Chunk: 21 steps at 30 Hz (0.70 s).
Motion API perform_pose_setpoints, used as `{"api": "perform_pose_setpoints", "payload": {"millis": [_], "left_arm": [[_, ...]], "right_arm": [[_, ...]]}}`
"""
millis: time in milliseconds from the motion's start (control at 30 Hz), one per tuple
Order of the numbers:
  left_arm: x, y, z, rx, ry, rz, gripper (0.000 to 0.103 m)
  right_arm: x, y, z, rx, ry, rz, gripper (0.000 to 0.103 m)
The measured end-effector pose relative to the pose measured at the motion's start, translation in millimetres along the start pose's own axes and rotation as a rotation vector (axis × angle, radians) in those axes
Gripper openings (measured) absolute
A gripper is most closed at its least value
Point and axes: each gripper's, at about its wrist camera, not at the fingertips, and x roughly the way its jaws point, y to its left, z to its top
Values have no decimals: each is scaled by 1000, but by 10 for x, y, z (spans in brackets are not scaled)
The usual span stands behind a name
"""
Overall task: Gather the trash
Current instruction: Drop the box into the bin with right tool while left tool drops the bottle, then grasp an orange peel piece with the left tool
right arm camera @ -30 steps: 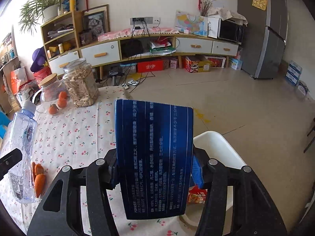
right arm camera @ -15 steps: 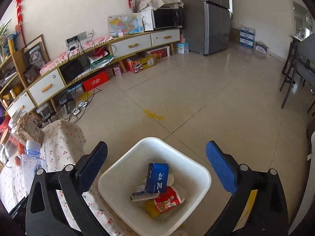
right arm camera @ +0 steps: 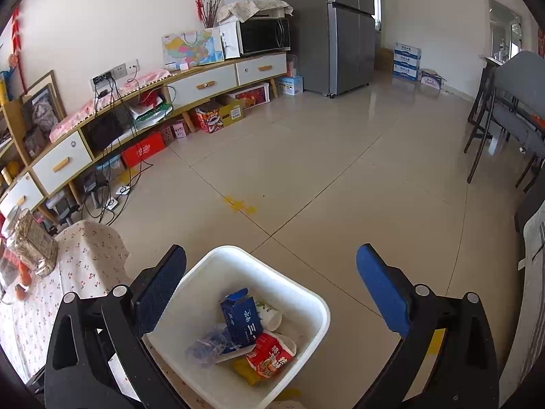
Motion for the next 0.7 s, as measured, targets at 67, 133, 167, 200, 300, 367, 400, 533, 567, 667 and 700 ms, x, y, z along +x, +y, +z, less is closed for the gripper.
{"api": "perform_pose_setpoints", "payload": {"millis": [67, 133, 167, 200, 300, 367, 400, 533, 567, 667, 700], "left_arm": [[-83, 30, -9, 20, -29, 57, 67], [-179, 107, -13, 27, -54, 139, 68], [-236, 155, -25, 29, -73, 187, 69], [-305, 204, -37, 34, -96, 233, 71], [-504, 342, -84, 63, -170, 370, 75], [-610, 469, -110, 63, -195, 425, 75], [-663, 544, -137, 56, -201, 441, 76], [-824, 835, -214, 23, -207, 498, 76], [-842, 905, -217, 13, -206, 511, 76], [-926, 1120, -271, -20, -195, 540, 76], [-943, 1183, -290, -31, -193, 550, 76]], "right_arm": [[-34, 29, -8, -10, -9, 5, 96], [-92, 89, -26, -24, -23, 18, 96], [-123, 134, -32, -35, -31, 26, 96], [-154, 179, -52, -50, -38, 34, 96], [-233, 361, -134, -107, -52, 60, 96], [-277, 505, -198, -151, -51, 84, 96], [-293, 577, -238, -172, -48, 96, 96], [-384, 852, -376, -247, -39, 142, 96], [-412, 926, -404, -265, -39, 154, 96], [-492, 1131, -505, -311, -37, 187, 96], [-509, 1191, -536, -324, -32, 198, 96]]}}
